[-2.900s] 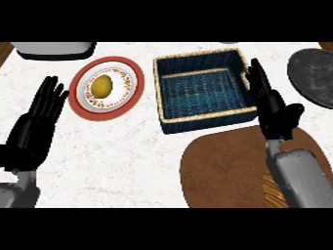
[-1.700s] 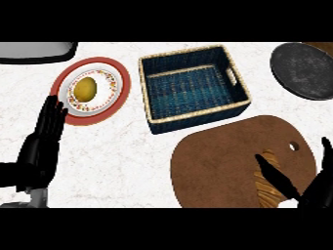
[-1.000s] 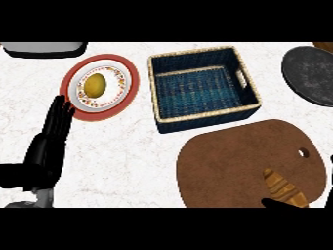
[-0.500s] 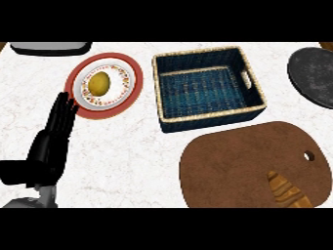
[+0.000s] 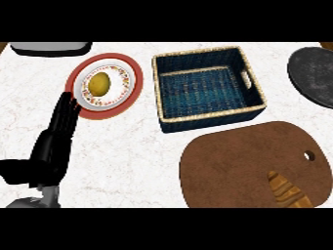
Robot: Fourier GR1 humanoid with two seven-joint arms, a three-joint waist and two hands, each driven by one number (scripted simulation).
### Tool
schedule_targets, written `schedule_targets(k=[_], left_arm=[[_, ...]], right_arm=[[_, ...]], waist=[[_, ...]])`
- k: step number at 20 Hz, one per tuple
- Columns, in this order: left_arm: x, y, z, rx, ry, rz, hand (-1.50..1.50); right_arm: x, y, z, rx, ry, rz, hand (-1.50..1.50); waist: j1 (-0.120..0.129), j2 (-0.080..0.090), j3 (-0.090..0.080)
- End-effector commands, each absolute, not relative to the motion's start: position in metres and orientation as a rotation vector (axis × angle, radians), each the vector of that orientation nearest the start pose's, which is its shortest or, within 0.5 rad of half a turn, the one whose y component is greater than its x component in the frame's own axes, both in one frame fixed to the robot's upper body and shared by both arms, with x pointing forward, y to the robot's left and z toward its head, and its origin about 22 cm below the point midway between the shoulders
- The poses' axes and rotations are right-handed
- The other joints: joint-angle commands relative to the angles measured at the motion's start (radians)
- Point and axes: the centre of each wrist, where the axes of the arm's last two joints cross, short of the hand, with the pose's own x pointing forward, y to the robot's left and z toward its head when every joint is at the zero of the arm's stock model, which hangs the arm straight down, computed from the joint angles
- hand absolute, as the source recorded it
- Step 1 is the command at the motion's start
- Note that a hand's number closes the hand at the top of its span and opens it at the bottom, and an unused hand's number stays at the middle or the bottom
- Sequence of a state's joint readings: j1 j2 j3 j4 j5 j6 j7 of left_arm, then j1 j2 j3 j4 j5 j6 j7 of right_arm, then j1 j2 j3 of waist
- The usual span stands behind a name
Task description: Pick the croissant from the cutting board and place it in the basket
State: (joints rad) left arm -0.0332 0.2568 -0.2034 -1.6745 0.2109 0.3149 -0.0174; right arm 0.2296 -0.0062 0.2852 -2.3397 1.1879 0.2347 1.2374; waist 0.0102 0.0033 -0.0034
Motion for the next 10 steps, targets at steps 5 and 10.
schedule_targets(k=[5,10], left_arm=[[0.241,0.231,0.034,0.076,-1.674,0.053,0.0],[0.239,0.239,0.039,0.079,-1.689,0.042,0.0]], right_arm=[[0.172,-0.178,0.132,-1.135,-0.549,0.177,-1.5],[0.18,-0.176,0.126,-1.173,-0.532,0.183,-1.5]], waist=[[0.0,-0.001,0.002],[0.005,-0.003,0.002]])
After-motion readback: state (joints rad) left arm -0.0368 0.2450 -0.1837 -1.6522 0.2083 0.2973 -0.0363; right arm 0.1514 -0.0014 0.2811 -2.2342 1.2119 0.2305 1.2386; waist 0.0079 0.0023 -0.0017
